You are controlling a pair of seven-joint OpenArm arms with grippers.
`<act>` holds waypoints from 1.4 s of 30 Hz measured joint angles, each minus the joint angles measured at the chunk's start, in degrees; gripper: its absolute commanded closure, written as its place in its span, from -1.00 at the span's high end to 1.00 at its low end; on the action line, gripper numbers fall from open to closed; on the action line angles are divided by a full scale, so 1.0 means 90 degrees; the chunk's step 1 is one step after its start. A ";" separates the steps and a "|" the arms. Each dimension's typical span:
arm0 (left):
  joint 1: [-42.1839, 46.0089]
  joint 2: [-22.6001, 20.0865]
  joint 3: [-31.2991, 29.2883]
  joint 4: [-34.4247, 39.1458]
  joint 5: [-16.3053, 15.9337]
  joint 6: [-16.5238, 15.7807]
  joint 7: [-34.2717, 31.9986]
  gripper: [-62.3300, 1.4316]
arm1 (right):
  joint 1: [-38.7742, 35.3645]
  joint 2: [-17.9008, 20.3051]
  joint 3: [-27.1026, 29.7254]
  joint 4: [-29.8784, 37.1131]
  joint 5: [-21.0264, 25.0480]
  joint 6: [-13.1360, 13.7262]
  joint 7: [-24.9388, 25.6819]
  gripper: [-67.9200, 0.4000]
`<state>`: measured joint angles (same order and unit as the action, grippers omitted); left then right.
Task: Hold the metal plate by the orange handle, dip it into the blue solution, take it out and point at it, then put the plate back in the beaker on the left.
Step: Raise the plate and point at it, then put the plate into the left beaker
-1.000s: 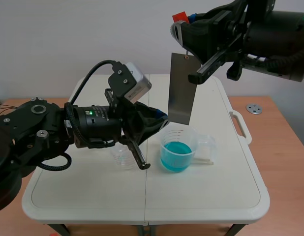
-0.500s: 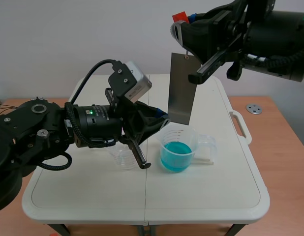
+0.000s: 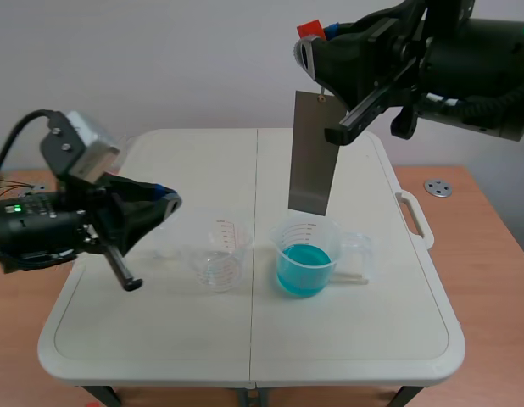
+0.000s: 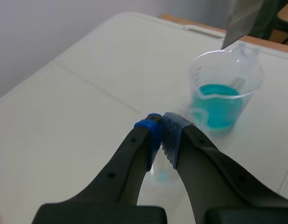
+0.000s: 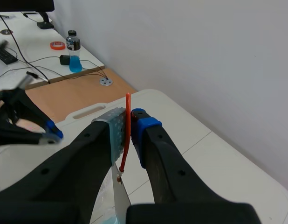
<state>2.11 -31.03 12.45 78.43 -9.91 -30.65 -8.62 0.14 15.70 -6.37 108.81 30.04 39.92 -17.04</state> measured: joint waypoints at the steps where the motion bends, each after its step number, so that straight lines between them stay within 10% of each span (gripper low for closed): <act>1: 0.0216 -0.0182 -0.0187 0.0102 -0.0083 -0.0002 -0.0095 -0.87 | 0.0000 0.0000 0.0000 0.0000 0.0000 0.0000 0.0000 -0.95; 10: 0.2985 -0.1506 -0.2113 0.0425 -0.0862 0.0005 -0.0738 -0.87 | 0.0000 0.0000 0.0000 0.0000 0.0000 0.0000 0.0000 -0.95; 18: 0.5253 -0.1489 -0.3259 0.0231 -0.0957 0.0797 -0.0702 -0.87 | 0.0036 0.0000 -0.0002 0.0000 0.0032 0.0000 0.0022 -0.95; 42: 0.5581 0.0709 -0.1656 -0.2227 -0.0534 0.0959 -0.0695 -0.87 | 0.0636 -0.0488 -0.1078 -0.0002 -0.0078 -0.0418 -0.0287 -0.95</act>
<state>52.34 -24.64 -2.46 58.39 -14.72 -22.02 -14.87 5.87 11.31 -16.08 108.79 29.34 36.16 -19.62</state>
